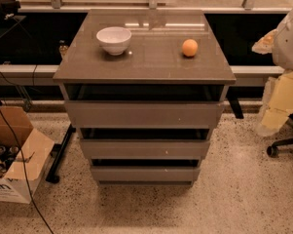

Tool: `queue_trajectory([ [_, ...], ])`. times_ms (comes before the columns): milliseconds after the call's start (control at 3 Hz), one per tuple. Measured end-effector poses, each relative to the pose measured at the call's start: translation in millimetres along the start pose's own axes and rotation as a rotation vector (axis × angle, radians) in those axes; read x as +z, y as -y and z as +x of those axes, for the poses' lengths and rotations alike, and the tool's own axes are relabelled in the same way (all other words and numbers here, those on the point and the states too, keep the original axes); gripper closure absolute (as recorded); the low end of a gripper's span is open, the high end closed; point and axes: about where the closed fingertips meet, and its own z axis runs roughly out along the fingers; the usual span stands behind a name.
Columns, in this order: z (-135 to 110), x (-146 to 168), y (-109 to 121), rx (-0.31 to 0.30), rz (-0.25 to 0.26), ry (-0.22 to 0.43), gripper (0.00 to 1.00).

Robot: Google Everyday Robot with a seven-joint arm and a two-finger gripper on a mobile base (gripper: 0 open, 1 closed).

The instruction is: Open top drawer

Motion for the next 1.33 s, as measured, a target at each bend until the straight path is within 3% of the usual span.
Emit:
queue_trajectory([
  [333,-0.3,-0.2,0.1,-0.001,0.002,0.001,0.0],
  [667,0.5,13.6,5.2,0.019,-0.001,0.056,0.0],
  [1333,-3.7,70.1,26.7,0.07,-0.052,0.208,0.0],
])
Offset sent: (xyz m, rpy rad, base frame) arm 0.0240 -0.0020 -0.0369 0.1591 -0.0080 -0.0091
